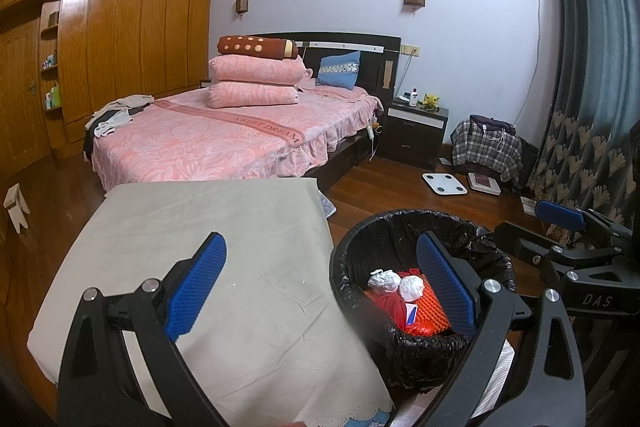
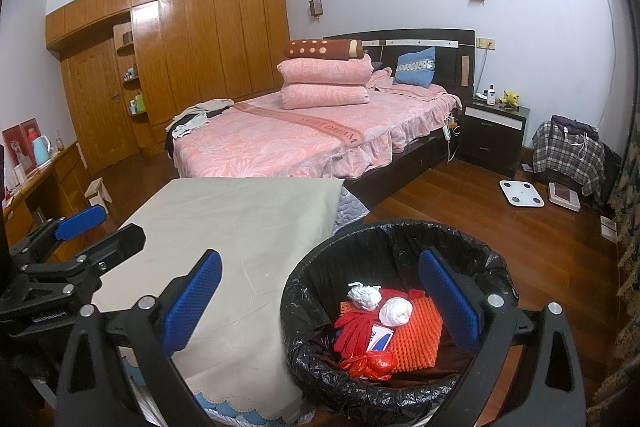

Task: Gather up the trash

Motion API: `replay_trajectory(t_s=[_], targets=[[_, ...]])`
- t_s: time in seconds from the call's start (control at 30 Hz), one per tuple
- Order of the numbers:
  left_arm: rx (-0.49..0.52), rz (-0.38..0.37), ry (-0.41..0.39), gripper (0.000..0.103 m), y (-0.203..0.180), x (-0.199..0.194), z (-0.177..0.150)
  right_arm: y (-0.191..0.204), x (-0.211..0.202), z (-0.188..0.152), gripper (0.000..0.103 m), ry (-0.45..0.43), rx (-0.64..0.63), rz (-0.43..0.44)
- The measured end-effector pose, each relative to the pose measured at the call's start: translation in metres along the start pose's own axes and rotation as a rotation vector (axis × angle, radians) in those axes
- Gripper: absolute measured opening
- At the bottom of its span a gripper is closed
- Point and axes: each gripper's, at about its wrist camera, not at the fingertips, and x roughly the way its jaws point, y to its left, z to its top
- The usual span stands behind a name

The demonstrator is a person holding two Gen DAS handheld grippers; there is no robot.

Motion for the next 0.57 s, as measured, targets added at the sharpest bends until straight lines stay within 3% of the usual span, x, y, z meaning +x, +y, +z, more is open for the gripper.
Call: replay_trajectory(t_s=[0.57], targets=[[0.0, -0.002, 0.007, 0.094, 0.0024, -0.0023, -0.0034, 0.0007, 0.0007, -0.0014, 0.097, 0.001, 0.0, 0.001]])
